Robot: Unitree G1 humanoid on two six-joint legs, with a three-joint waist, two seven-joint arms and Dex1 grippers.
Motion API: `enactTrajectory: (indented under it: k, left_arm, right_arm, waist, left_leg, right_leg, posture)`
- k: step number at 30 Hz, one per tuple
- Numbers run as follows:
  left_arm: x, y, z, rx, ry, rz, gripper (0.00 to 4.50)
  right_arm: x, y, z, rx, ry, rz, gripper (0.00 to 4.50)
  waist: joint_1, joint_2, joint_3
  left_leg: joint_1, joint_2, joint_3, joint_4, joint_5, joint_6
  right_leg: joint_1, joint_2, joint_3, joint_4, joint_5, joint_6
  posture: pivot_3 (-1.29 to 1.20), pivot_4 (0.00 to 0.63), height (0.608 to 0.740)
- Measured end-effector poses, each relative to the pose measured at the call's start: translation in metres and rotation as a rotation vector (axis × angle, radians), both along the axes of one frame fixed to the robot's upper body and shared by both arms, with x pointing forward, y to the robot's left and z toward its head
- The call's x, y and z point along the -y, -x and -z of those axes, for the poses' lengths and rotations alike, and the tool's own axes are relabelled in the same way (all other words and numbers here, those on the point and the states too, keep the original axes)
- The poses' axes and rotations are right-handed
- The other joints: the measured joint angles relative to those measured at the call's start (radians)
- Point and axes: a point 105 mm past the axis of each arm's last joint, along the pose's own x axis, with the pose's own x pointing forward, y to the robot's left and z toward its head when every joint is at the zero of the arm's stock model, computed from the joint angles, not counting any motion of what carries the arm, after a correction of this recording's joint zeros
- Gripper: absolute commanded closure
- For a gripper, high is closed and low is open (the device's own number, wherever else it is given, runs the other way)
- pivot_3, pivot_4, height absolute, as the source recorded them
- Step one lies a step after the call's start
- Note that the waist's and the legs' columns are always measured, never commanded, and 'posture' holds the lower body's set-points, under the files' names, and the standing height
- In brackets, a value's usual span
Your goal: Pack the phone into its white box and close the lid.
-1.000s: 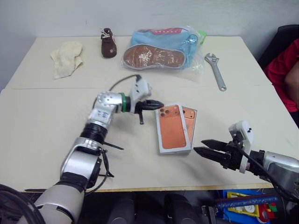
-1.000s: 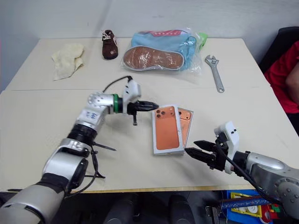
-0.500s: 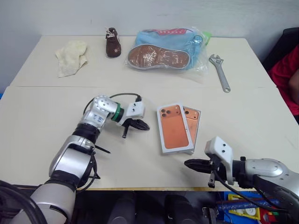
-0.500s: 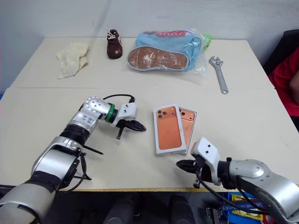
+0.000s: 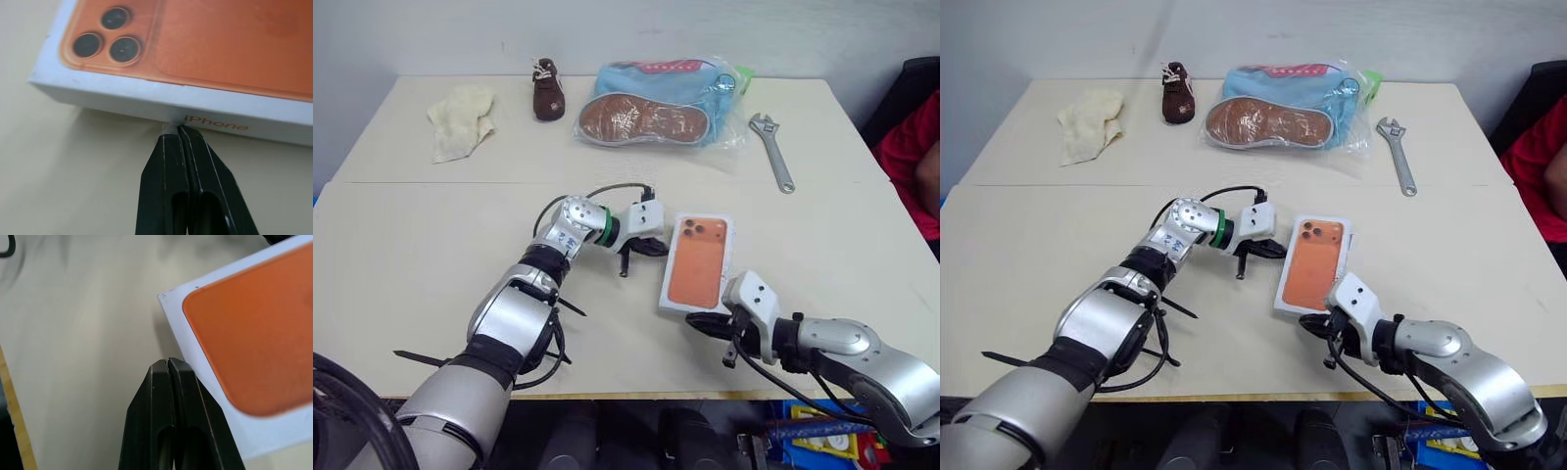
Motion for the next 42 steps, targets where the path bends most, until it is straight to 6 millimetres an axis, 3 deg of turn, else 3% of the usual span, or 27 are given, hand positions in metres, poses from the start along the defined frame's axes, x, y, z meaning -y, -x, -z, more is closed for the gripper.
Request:
enactTrajectory:
  k: [3,8,11,13,16,19,22,25,29,32,36,39,42]
  left_arm:
    - [0.004,-0.005,-0.013,0.033,0.041,-0.022,4.50]
    - [0.003,-0.002,-0.011,0.008,0.035,0.000,4.50]
    - [-0.011,-0.001,-0.005,-0.020,0.011,0.006,4.50]
    - [-0.021,0.000,-0.001,-0.039,0.004,0.002,4.50]
    - [-0.030,0.002,-0.003,-0.072,0.022,0.012,4.50]
    - [-0.033,0.010,-0.015,-0.110,0.084,0.075,4.50]
    - [-0.039,0.018,-0.018,-0.134,0.118,0.113,4.50]
    - [-0.047,0.021,-0.010,-0.171,0.130,0.093,4.50]
    - [-0.054,0.028,-0.010,-0.212,0.163,0.090,3.69]
    - [-0.064,0.031,-0.020,-0.204,0.195,0.084,2.88]
    - [-0.095,0.035,-0.040,-0.210,0.266,0.030,1.64]
    - [-0.128,0.047,-0.046,-0.260,0.262,-0.006,0.79]
    - [-0.164,0.071,-0.046,-0.342,0.223,-0.035,0.00]
  right_arm:
    - [0.001,-0.001,-0.001,0.005,-0.003,0.010,4.48]
    - [0.005,0.001,0.002,-0.009,-0.004,0.022,4.48]
    - [0.007,0.006,0.004,-0.035,-0.027,0.015,4.48]
    - [0.004,0.004,-0.008,-0.018,-0.098,0.016,4.48]
    - [0.000,-0.010,-0.039,0.071,-0.185,0.024,4.48]
    - [0.001,-0.033,-0.054,0.141,-0.209,0.090,4.48]
    - [0.011,-0.071,-0.040,0.151,-0.133,0.240,4.48]
    - [0.010,-0.090,-0.023,0.123,-0.114,0.308,4.48]
    - [0.000,-0.114,-0.016,0.138,-0.080,0.342,4.50]
    - [0.000,-0.115,-0.013,0.154,-0.057,0.332,4.50]
    - [0.012,-0.099,-0.013,0.193,-0.048,0.275,4.50]
    - [0.035,-0.077,-0.014,0.165,-0.039,0.221,3.90]
    - [0.072,-0.052,-0.026,0.137,-0.006,0.172,2.94]
  waist:
    - [-0.001,0.000,0.000]
    - [0.000,0.000,0.000]
    - [-0.003,0.000,0.000]
    - [-0.005,0.000,0.000]
    - [-0.005,0.000,0.000]
    - [-0.005,0.000,0.000]
    - [-0.010,0.000,0.000]
    - [-0.012,0.000,0.000]
    - [-0.026,0.000,-0.001]
    - [-0.027,0.000,-0.001]
    - [-0.024,0.000,-0.001]
    - [-0.026,0.001,-0.001]
    - [-0.026,0.002,0.000]
  left_leg:
    - [0.000,0.000,0.000,0.000,0.000,0.000]
    - [0.000,0.000,0.001,0.000,0.000,0.000]
    - [0.000,0.000,0.002,0.000,0.000,0.000]
    - [0.001,0.001,0.002,0.000,0.000,-0.001]
    - [0.001,0.001,0.002,0.001,0.001,-0.001]
    - [0.001,0.001,0.002,0.001,0.001,-0.001]
    - [0.002,0.001,0.002,0.000,0.001,-0.002]
    - [0.002,0.001,0.002,0.000,0.001,-0.002]
    - [0.002,0.001,0.003,0.001,0.001,-0.002]
    - [0.004,0.001,0.003,0.002,0.001,-0.002]
    - [0.004,0.001,0.002,0.002,0.001,-0.002]
    - [0.002,0.000,0.002,0.001,0.001,-0.001]
    - [0.003,0.002,0.003,-0.001,0.001,-0.001]
  right_leg:
    - [0.000,0.000,0.000,0.003,0.000,0.000]
    - [0.000,0.000,0.000,0.003,0.000,0.000]
    - [-0.001,0.001,0.000,0.004,0.000,0.000]
    - [-0.001,0.001,0.000,0.004,0.000,0.000]
    - [-0.001,0.001,0.000,0.004,0.000,0.000]
    - [-0.001,0.000,0.001,0.003,0.000,0.000]
    - [-0.001,0.000,0.001,0.005,0.000,0.000]
    - [-0.002,0.001,0.001,0.007,0.000,0.000]
    - [-0.001,0.000,0.001,0.010,0.000,0.000]
    - [0.000,0.000,0.001,0.012,0.000,0.000]
    - [-0.001,0.000,0.001,0.012,0.000,0.000]
    - [-0.001,0.000,0.001,0.011,0.000,0.000]
    - [0.000,-0.001,0.002,0.005,0.000,0.000]
  posture:
    - [0.00,0.150,0.740]
    - [0.00,0.150,0.740]
    - [0.00,0.150,0.740]
    - [0.00,0.150,0.740]
    - [0.00,0.150,0.740]
    - [0.00,0.150,0.740]
    - [0.00,0.150,0.740]
    - [0.00,0.150,0.740]
    - [0.00,0.150,0.740]
    - [0.00,0.150,0.740]
    - [0.00,0.150,0.740]
    - [0.00,0.150,0.740]
    - [0.00,0.150,0.740]
